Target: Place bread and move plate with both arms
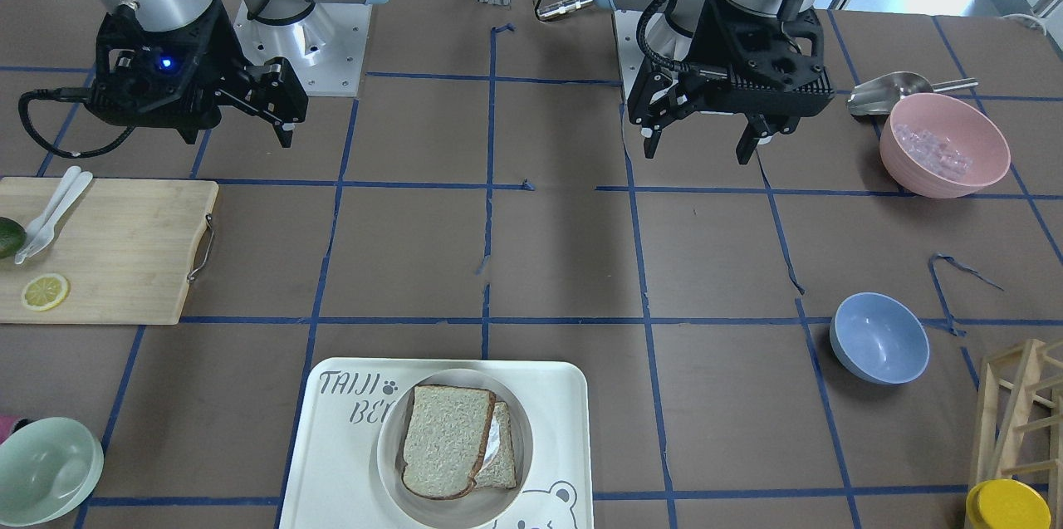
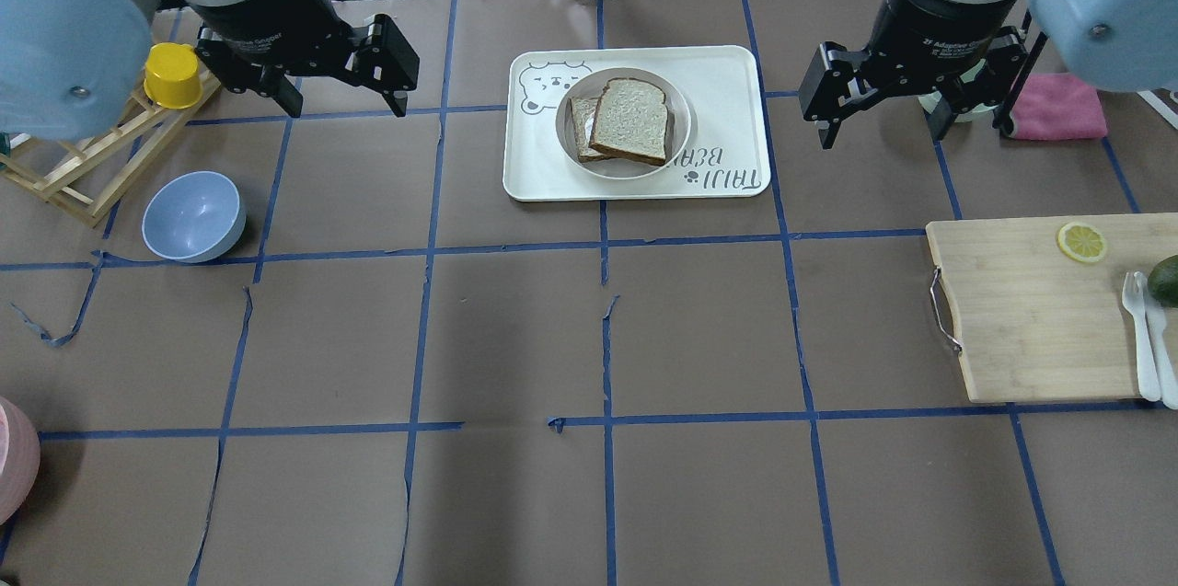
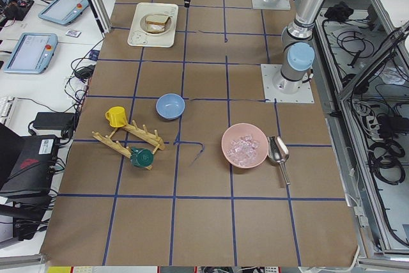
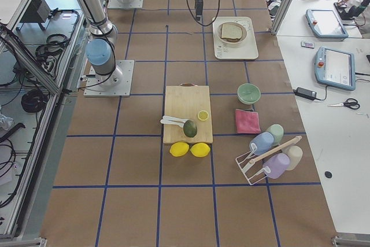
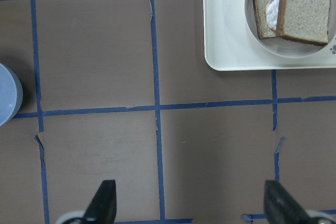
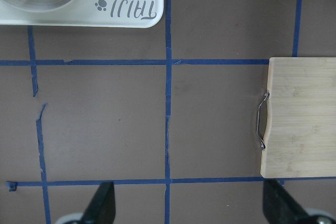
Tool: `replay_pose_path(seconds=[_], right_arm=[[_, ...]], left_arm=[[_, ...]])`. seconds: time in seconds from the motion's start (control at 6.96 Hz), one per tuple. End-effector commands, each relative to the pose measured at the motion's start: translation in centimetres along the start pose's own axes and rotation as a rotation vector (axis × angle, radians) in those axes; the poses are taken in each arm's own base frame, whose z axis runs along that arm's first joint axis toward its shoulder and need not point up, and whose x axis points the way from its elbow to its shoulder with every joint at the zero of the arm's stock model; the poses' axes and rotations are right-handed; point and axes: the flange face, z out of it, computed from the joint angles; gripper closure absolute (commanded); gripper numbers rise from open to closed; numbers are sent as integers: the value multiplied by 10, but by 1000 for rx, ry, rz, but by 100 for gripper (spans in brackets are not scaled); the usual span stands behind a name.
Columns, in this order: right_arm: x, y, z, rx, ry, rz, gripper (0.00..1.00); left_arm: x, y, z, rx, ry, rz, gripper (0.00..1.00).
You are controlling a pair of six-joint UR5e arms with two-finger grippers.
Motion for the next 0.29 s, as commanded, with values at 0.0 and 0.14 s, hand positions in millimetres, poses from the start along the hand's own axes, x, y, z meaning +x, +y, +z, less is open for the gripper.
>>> replay_pose_path(seconds=[0.0,0.14], right_arm=[[0,0,0,2,0,2,0],[0,0,0,0,0,2,0]], left_arm=[[0,0,-2,2,0,-1,0],[0,1,-2,4,0,-1,0]])
